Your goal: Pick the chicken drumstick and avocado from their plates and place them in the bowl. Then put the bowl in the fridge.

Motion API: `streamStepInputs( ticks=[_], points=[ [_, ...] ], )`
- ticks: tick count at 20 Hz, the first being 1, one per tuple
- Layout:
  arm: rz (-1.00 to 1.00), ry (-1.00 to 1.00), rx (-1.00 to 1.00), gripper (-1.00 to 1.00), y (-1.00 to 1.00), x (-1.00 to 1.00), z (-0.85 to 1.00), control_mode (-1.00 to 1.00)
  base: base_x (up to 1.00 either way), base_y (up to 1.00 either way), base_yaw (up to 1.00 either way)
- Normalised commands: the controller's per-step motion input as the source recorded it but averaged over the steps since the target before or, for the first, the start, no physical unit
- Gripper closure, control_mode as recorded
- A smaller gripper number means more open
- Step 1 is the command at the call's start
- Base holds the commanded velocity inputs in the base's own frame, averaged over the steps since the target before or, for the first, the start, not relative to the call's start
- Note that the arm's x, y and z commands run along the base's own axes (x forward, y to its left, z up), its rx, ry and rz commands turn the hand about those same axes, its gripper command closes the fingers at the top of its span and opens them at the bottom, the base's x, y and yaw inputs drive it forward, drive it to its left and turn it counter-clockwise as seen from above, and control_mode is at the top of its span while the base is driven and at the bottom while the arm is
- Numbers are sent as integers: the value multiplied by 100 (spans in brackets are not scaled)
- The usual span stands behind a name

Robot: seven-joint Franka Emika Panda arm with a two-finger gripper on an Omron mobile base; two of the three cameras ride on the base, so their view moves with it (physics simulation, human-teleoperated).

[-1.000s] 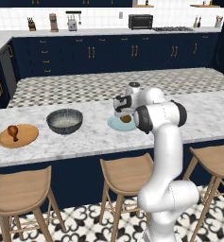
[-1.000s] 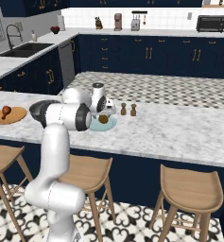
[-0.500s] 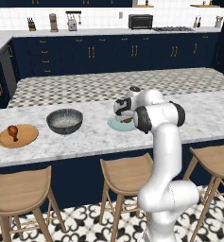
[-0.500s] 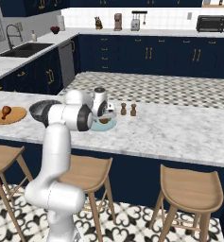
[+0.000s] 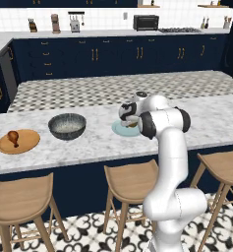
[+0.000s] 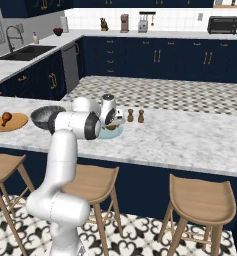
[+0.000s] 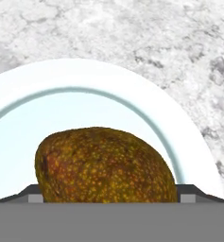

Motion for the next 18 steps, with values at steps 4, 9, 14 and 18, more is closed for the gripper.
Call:
streamStepInputs(
  ticks=[4,9,14,18],
  points=[
    [3,-1,1,100,7,-5,1,-100,0,0,0],
    [3,-4,2,100,22,-66,59,-100,0,0,0],
    [1,6,6,100,28,-84,99,-100,0,0,0],
    [0,2,7,100,56,-98,77,-100,0,0,0]
  ],
)
